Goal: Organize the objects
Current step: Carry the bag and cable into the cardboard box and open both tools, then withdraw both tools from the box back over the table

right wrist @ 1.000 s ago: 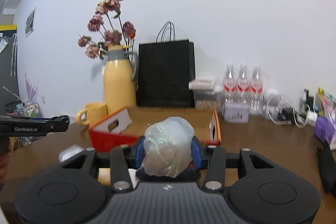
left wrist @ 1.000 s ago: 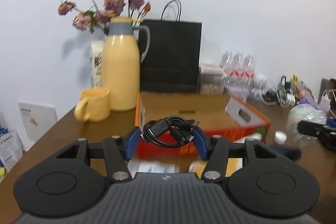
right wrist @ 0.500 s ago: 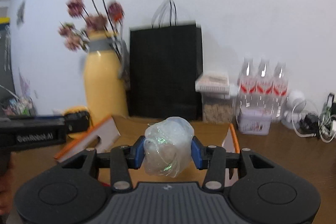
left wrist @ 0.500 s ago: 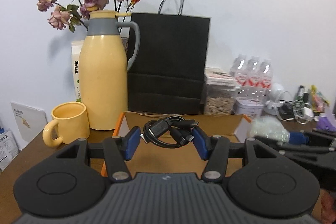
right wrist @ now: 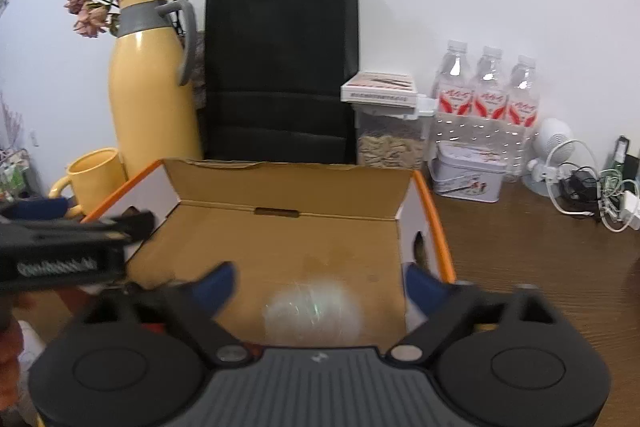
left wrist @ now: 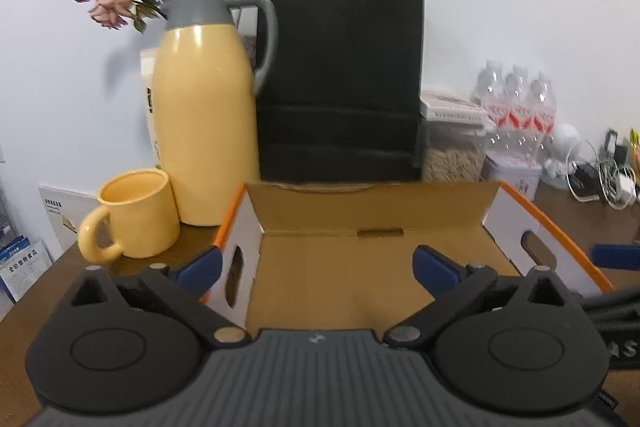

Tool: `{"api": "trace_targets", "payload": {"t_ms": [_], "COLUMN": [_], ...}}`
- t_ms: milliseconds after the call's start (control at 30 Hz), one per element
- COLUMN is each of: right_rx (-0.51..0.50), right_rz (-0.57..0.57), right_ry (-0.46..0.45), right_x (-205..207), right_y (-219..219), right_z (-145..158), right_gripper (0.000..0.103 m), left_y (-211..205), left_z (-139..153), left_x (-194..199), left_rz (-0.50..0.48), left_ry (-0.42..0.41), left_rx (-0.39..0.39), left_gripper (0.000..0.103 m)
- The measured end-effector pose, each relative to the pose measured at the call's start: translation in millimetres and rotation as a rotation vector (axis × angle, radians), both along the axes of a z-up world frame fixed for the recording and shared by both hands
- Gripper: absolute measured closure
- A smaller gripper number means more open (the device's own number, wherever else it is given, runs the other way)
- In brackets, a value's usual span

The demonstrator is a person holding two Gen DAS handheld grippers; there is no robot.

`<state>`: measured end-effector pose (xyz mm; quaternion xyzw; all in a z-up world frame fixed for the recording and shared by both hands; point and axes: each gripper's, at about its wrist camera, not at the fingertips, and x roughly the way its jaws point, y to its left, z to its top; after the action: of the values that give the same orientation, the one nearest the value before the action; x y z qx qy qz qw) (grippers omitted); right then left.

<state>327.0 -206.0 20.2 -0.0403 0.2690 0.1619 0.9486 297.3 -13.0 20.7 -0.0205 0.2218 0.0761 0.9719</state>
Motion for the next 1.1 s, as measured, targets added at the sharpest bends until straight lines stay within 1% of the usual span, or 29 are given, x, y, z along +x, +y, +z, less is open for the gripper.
{"api": "trace_targets", "payload": {"t_ms": [67, 333, 533, 667, 833, 933, 1100], "right_rx": [0.011, 0.011, 0.033, 0.055, 0.067, 0.065, 0.062], "right_rz": [-0.014, -0.021, -0.024, -0.028, -0.021, -0.025, -0.028], "right_ry": [0.003, -0.011, -0.076, -0.139, -0.191, -0.207, -0.216], "right_x": [0.3, -1.6, -18.3, -40.4, -76.2, -98.7, -137.2], "right_y": [-1.9, -2.4, -12.2, -21.9, -31.6, -37.0, -46.3], "right_z": [0.8, 4.9, 21.9, 36.8, 50.8, 55.1, 57.1], "right_gripper": [0.0, 0.0, 0.0, 0.0, 0.0, 0.0, 0.0], "left_y": [4.0, 4.2, 8.3, 12.7, 10.6, 9.2, 6.7], "left_z": [1.3, 5.5, 21.4, 35.0, 50.8, 57.9, 61.2], "left_x": [0.2, -1.1, -19.8, -42.7, -73.7, -93.4, -126.1], "left_rz": [0.001, 0.007, -0.007, -0.025, -0.05, -0.066, -0.09], "left_ry": [0.007, -0.001, -0.059, -0.11, -0.148, -0.159, -0.15], "left_rx": [-0.026, -0.018, -0.019, -0.039, -0.021, -0.017, -0.003], "left_gripper": [0.0, 0.0, 0.0, 0.0, 0.0, 0.0, 0.0]}}
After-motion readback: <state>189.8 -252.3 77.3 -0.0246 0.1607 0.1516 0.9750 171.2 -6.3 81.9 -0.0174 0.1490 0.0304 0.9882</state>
